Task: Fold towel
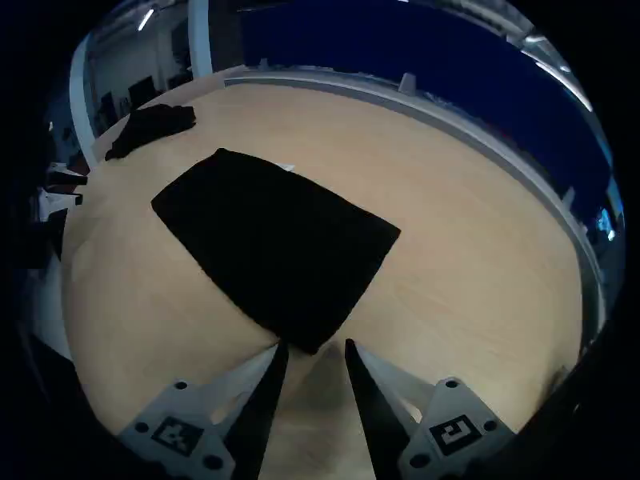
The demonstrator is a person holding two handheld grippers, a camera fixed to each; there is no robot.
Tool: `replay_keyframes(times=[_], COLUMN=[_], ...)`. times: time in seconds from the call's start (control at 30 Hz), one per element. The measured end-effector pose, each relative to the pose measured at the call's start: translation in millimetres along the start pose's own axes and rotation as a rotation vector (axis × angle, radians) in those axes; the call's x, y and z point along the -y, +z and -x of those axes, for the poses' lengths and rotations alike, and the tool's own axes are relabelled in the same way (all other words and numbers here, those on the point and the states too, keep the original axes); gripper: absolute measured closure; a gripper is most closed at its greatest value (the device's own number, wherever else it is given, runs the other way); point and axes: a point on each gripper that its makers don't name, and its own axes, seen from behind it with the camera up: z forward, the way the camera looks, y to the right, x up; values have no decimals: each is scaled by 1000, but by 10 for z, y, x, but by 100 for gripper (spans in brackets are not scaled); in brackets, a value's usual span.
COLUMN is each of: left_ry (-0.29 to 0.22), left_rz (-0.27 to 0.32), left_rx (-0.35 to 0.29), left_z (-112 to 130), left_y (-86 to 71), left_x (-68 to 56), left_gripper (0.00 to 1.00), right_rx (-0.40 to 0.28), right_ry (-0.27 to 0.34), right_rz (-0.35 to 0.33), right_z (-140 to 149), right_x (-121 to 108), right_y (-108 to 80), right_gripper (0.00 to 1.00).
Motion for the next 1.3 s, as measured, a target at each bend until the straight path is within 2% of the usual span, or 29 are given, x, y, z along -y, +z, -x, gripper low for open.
replay_keyframes(times=[0.37,0.47,0.9,1.3], left_ry=[-12,-12,-15,-25], left_rz=[-3,-4,-1,-5], left_rx=[-2,-2,-7,-29], left_z=[22,31,-5,-67], left_y=[-41,-33,-50,-91], left_x=[30,40,22,75], left_gripper=[10,10,10,10], right_rx=[15,14,-13,-73], right_ry=[-18,-29,-73,-173], right_rz=[-13,-9,4,17], right_z=[17,8,-130,-691], right_x=[25,17,40,96], right_y=[40,38,-23,-260], right_gripper=[87,94,97,97])
